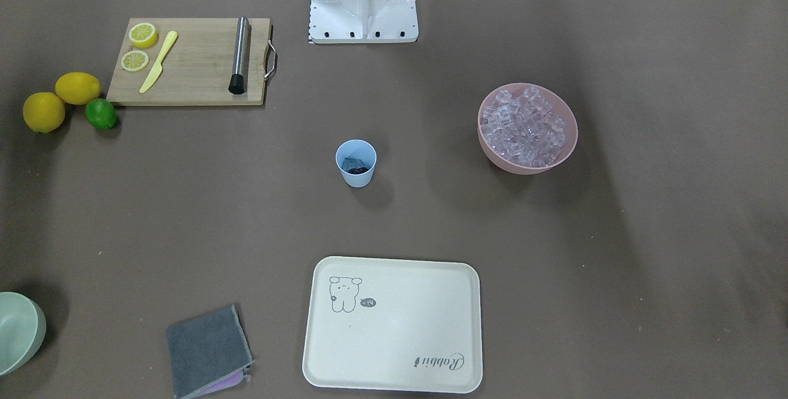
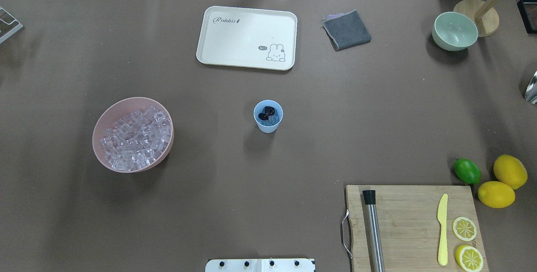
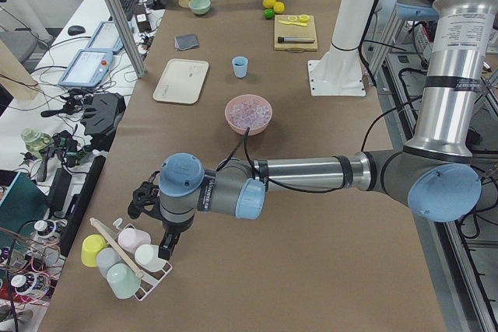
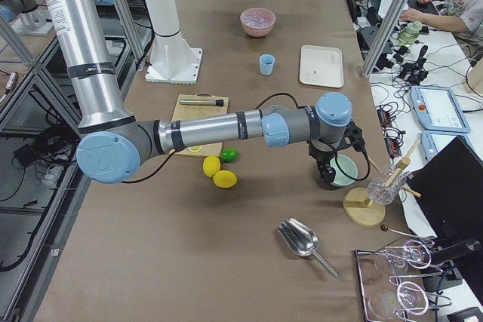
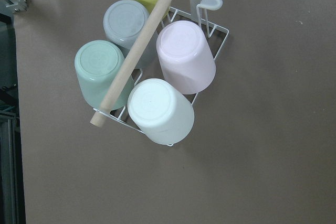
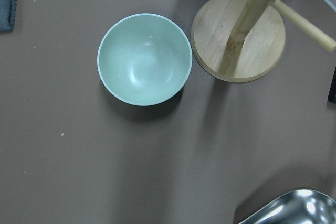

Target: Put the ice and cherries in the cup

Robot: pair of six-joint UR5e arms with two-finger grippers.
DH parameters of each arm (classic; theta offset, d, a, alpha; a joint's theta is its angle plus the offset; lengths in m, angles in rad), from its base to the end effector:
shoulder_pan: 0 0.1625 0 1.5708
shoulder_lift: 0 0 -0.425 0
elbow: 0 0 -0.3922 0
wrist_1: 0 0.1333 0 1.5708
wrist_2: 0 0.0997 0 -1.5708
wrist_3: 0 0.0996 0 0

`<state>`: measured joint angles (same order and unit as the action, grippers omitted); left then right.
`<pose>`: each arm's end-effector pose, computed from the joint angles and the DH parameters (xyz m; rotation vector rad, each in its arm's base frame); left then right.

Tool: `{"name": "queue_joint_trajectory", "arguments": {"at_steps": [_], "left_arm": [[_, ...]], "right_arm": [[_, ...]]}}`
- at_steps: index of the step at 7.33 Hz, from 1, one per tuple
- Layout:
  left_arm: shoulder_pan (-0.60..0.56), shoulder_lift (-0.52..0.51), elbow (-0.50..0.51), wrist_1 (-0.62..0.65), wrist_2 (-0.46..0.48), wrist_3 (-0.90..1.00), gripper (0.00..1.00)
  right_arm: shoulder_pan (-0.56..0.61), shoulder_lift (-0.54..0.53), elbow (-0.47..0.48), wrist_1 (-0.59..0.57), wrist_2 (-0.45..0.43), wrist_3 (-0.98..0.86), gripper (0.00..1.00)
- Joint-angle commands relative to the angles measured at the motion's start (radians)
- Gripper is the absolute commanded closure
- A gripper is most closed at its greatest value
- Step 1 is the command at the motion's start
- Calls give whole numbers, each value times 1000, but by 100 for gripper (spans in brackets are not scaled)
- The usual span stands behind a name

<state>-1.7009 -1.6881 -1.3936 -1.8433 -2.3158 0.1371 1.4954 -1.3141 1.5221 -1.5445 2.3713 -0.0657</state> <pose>-0.1371 -0.5409 0.6586 0.2997 0.7086 0.0858 0.0161 -0.6077 0.5369 0.2182 -0.7993 -0.2267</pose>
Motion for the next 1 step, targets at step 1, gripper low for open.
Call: {"name": "queue_joint_trajectory", "arguments": {"at_steps": [1], "left_arm": [[0, -2, 4, 1, -5, -2, 2]], "right_arm": [[-41, 18, 44, -72, -73, -3, 1]]}}
